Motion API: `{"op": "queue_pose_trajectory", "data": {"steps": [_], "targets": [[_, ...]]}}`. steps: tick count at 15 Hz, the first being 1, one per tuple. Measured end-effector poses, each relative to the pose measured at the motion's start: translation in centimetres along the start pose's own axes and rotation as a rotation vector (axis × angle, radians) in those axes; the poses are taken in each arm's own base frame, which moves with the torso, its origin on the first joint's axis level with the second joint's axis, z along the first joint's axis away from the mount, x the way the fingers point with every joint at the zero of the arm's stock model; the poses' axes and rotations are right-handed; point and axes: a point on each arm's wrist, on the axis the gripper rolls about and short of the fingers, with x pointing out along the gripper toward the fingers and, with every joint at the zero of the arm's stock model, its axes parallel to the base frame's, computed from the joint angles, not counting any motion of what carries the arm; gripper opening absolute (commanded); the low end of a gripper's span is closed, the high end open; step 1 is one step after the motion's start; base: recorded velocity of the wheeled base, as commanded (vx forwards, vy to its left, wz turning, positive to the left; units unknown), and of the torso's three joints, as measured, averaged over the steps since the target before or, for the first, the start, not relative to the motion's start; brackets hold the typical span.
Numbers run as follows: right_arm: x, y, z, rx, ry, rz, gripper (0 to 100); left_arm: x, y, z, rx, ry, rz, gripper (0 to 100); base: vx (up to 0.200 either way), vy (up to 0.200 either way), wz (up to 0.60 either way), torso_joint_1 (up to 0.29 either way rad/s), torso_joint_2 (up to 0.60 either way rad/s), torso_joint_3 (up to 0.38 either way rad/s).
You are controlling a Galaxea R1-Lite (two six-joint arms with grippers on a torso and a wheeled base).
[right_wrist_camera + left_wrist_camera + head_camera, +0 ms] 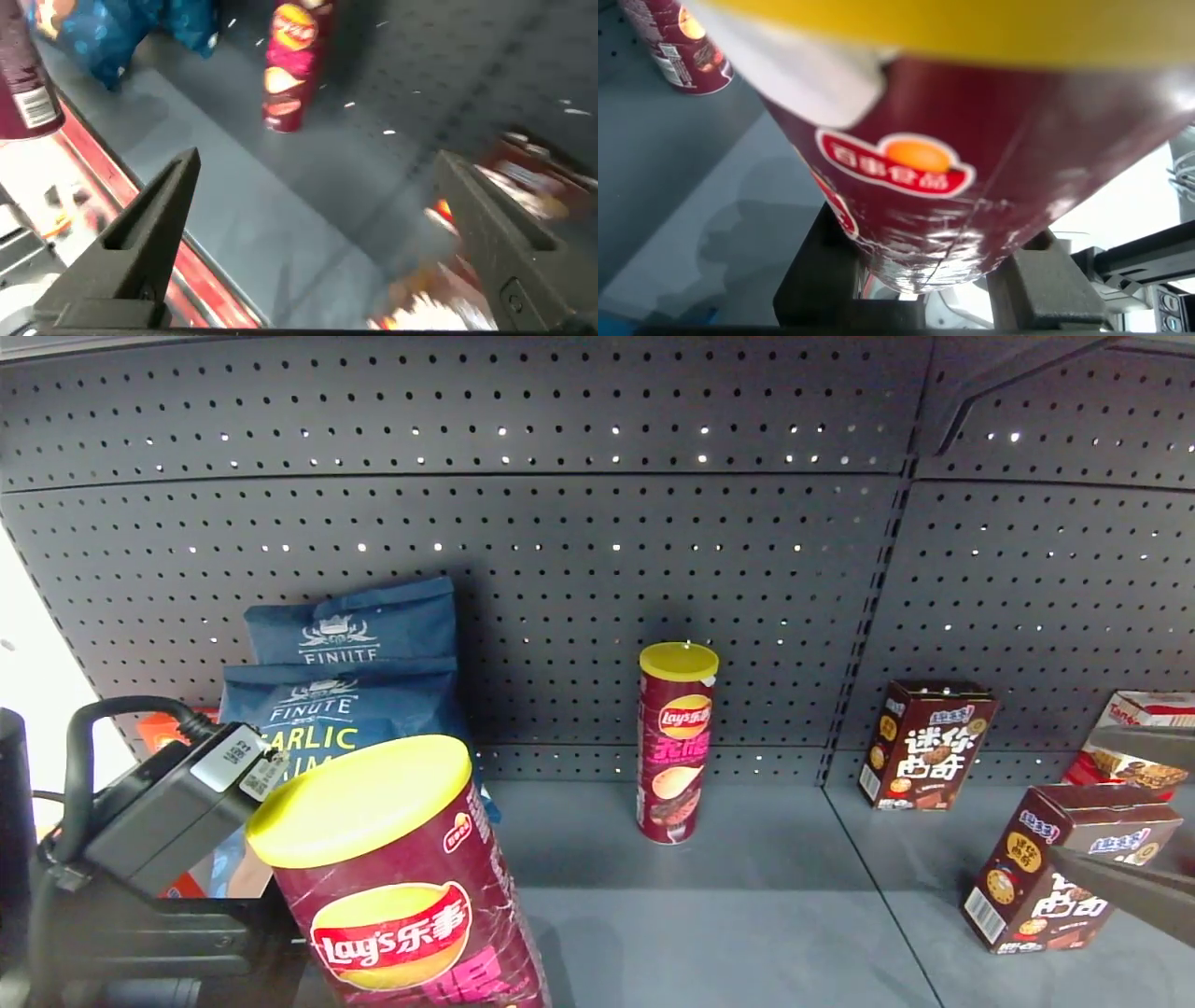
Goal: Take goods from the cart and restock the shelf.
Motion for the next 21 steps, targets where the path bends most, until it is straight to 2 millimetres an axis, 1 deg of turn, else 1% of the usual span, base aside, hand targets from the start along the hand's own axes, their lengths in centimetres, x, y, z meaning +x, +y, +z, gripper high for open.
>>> {"op": "queue_pose_trajectory", "data": {"steps": [3, 6, 9, 12, 14, 16, 21], "targets": [[5.2, -0.8, 0.7, -0.003, 0.018, 0.042, 100, 0.0, 0.0, 0.0, -0.001, 0.001, 0.0, 0, 0.0, 0.0, 0.0, 0.0, 0.0, 0.0], [9.8, -1.4, 0.7, -0.005, 0.031, 0.074, 100, 0.1, 0.1, 0.0, -0.002, 0.003, -0.001, 0, 0.0, 0.0, 0.0, 0.0, 0.0, 0.0], [13.6, -1.9, 0.5, -0.002, 0.014, 0.165, 100, 0.2, 0.1, 0.0, -0.003, 0.004, -0.001, 0, 0.0, 0.0, 0.0, 0.0, 0.0, 0.0], [16.9, -2.7, 0.7, -0.012, -0.015, 0.195, 100, 0.2, 0.1, 0.0, -0.003, 0.004, -0.001, 0, 0.0, 0.0, 0.0, 0.0, 0.0, 0.0], [18.4, -3.4, 0.4, -0.021, -0.063, 0.291, 100, 0.2, 0.1, 0.0, -0.003, 0.004, 0.0, 0, 0.0, 0.0, 0.0, 0.0, 0.0, 0.0], [19.5, -4.2, -0.3, -0.024, -0.083, 0.344, 100, 0.2, 0.1, 0.0, -0.004, 0.004, 0.0, 0, 0.0, 0.0, 0.0, 0.0, 0.0, 0.0], [21.3, -4.9, -2.0, -0.008, -0.088, 0.437, 100, 0.2, 0.2, 0.0, -0.006, 0.004, -0.001, 0, 0.0, 0.0, 0.0, 0.0, 0.0, 0.0]]}}
